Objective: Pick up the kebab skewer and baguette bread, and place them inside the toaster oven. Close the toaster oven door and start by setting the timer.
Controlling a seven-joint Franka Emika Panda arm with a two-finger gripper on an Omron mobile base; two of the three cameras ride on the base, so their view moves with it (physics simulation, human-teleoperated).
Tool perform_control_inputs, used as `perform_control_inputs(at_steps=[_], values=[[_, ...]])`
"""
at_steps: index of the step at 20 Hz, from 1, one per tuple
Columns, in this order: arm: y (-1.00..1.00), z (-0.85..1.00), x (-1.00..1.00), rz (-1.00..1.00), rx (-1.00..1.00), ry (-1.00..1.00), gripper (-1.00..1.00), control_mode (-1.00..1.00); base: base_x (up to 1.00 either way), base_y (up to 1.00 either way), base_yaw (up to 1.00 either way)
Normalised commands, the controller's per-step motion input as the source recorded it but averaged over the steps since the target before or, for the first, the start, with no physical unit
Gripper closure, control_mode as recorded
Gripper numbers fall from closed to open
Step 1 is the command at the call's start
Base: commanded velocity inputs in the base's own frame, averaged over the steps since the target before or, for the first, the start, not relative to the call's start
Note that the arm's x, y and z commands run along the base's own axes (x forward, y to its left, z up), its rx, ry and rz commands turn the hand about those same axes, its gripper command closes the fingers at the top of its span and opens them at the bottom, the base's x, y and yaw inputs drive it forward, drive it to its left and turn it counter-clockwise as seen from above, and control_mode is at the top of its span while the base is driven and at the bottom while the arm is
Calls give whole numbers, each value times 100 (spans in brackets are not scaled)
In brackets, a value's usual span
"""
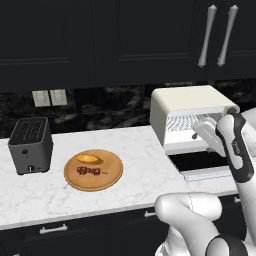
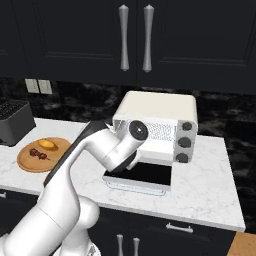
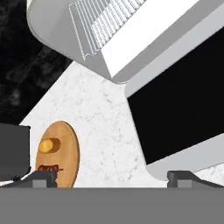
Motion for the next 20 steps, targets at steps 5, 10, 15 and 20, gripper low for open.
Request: perform_control_inputs(at_steps=[5, 10, 15, 20], values=[[-13, 0, 16, -35, 36, 4, -100, -100, 0, 0, 0], [-21, 0, 37, -33, 24, 3, -100, -100, 0, 0, 0], [-14, 0, 9, -27, 54, 8, -100, -100, 0, 0, 0], [-6, 11, 21, -25, 51, 5, -100, -100, 0, 0, 0]])
